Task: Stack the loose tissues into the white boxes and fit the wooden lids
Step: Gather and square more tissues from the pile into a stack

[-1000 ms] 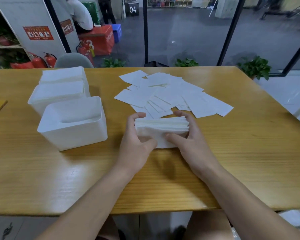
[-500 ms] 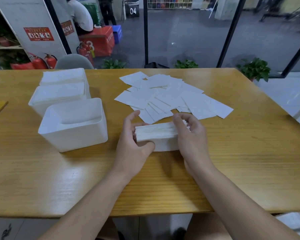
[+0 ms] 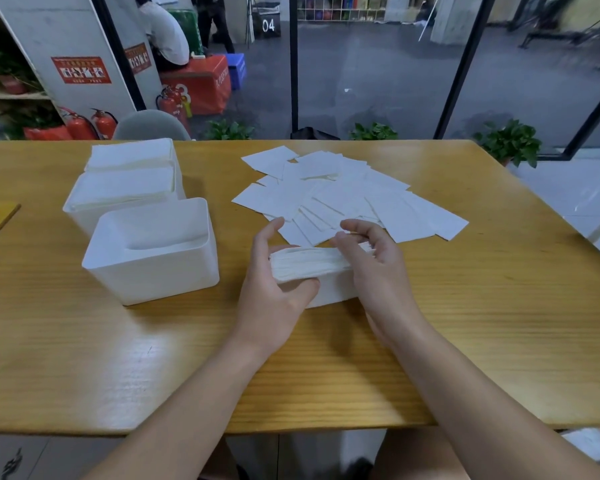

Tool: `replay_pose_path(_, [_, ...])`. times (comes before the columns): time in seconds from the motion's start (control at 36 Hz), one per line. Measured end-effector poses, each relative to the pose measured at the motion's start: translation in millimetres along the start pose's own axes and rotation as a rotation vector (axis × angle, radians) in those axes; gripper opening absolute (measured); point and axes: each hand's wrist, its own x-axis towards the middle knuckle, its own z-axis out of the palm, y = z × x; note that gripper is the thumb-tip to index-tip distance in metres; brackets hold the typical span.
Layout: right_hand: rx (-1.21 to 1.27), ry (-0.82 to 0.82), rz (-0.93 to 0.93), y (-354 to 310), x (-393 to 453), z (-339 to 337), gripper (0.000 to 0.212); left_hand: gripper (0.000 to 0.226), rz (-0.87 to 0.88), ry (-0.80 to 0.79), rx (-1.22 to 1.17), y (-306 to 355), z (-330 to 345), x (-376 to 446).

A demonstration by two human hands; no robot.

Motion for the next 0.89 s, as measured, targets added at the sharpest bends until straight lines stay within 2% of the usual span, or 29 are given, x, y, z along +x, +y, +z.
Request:
replay_pose_path(0.17, [0.001, -0.05, -0.092, -1, -1, 0, 0.026, 0.093, 0.006, 0.011, 0.002, 0, 0, -1])
replay_pose_path(0.33, [-0.053, -0.063, -0.072, 1, 0, -1, 0.029, 0.092, -0.006, 0.013, -0.026, 0, -4, 2])
replay_pose_path(0.39, [-0.053, -0.088, -0.06, 0, -1, -2, 0.03, 0.082, -0.009, 0.02, -0.01, 1, -4, 2])
replay_pose_path(0.5, [0.018, -0.152, 0.021, -3, -1, -13, 0.045, 0.038, -0.026, 0.034, 0.034, 0, -6, 6])
replay_pose_path(0.56, [-0.04, -0.206, 0.009, -6, -5, -21, 0.056, 0.029, -0.043, 0.015, -0.021, 1, -8, 5])
replay_pose_path(0.64, [-0.066, -0.277, 0.015, -6, -9, -31, 0.061, 0.028, -0.07, 0.038, -0.112, 4, -10, 6])
replay_pose_path(0.78, [0.126, -0.294, 0.016, -7, -16, -33, 0.04, 0.037, -0.2, 0.038, -0.436, 9, -8, 4])
replay_pose_path(0.83, [0.204, -0.269, 0.008, -8, -19, -28, 0.037, 0.035, -0.199, 0.026, -0.424, 10, -5, 1])
replay_pose_path(0.89, [0.284, -0.23, -0.003, -10, -21, -22, 0.035, 0.031, -0.156, 0.015, -0.289, 9, -3, -3])
